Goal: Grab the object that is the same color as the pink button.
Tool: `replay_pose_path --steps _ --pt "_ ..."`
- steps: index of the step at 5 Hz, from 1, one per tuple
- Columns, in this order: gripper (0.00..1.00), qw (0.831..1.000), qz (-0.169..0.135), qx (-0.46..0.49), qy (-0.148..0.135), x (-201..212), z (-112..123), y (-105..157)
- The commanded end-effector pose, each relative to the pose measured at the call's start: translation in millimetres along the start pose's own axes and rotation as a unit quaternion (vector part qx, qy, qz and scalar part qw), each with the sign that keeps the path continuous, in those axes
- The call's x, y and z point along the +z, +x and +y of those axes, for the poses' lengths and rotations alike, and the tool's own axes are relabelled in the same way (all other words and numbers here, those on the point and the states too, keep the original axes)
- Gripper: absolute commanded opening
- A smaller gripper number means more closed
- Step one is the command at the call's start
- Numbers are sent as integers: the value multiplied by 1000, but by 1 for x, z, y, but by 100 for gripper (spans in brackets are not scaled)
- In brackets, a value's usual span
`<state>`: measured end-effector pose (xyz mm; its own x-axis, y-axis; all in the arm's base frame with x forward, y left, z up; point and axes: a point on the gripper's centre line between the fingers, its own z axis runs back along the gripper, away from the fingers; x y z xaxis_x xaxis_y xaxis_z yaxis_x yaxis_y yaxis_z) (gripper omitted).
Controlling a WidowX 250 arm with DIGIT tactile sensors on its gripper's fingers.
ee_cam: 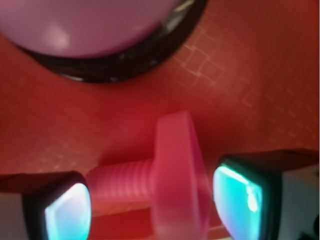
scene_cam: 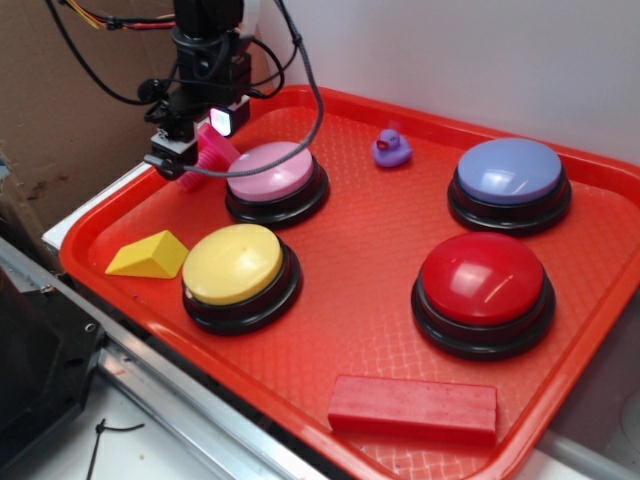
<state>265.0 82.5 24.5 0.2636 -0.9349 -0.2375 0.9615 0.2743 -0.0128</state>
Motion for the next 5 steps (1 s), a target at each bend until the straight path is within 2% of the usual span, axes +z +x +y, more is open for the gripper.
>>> replay_pose_path --steps 1,2,3,4,5 --pt "0 999 41 5 -30 -28 -8 13" --pt "0 998 47 4 -34 -30 -13 14" --pt "0 999 32 12 -28 -21 -12 15" --pt "0 998 7 57 22 30 -12 18" --pt "0 974 -86 192 80 88 -41 43"
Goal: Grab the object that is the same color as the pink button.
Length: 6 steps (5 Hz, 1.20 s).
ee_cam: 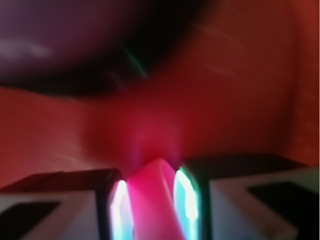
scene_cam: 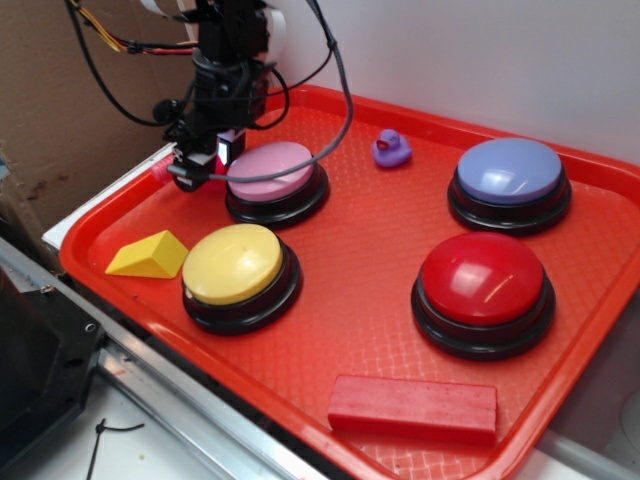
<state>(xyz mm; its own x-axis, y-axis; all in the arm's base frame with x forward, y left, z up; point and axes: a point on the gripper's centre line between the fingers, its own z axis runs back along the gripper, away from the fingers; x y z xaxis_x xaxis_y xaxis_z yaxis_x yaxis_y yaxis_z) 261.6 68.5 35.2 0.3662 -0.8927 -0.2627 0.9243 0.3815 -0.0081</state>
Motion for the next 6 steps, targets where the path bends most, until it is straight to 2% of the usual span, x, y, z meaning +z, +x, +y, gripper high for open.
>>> replay_pose_path --steps 1,2,3,4,5,6 --pt "0 947 -173 263 65 134 -69 29" --pt "0 934 -194 295 48 186 -79 20" --pt "0 925 -196 324 28 234 -76 4" --pt "0 908 -180 377 3 279 -63 -8" --pt "0 897 -160 411 -2 274 -51 -5" --pt "0 895 -150 419 20 269 -44 -2"
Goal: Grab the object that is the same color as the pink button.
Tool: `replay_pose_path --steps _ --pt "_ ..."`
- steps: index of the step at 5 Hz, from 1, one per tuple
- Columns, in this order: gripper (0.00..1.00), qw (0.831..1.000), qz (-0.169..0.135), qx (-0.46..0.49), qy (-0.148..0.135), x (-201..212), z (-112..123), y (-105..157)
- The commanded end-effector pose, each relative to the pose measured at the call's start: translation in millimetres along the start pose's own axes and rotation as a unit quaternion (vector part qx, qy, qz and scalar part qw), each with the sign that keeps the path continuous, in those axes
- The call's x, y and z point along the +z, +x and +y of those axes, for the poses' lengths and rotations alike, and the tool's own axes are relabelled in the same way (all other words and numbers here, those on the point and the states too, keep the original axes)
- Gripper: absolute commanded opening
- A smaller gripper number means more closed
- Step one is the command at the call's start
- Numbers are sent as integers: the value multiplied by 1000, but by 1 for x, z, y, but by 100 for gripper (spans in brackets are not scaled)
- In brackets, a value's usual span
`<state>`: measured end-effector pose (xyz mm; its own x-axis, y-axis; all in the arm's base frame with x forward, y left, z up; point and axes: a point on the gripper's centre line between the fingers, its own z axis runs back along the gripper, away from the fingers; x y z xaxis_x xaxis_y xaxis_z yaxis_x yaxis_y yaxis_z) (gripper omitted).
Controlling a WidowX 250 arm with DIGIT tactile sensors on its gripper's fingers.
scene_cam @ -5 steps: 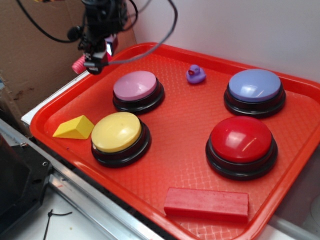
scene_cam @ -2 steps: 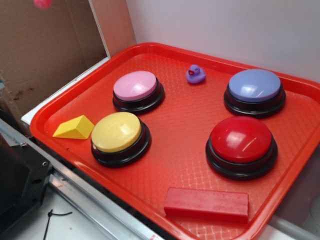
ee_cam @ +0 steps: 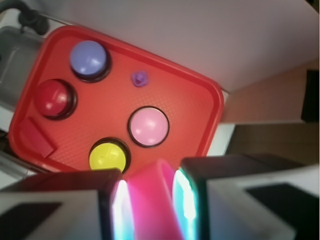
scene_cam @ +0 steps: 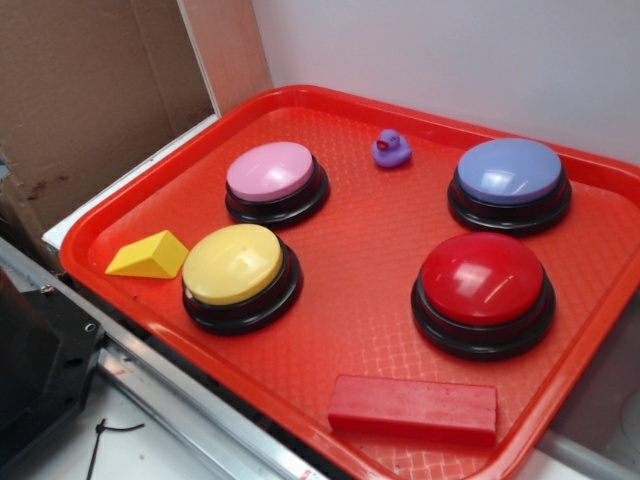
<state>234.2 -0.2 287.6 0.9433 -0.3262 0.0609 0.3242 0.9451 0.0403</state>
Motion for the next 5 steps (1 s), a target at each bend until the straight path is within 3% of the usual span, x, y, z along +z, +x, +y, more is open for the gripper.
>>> replay_pose_path --steps 1,5 --pt "0 999 -26 4 42 0 -5 21" --pt "0 994 -26 32 103 -22 8 36"
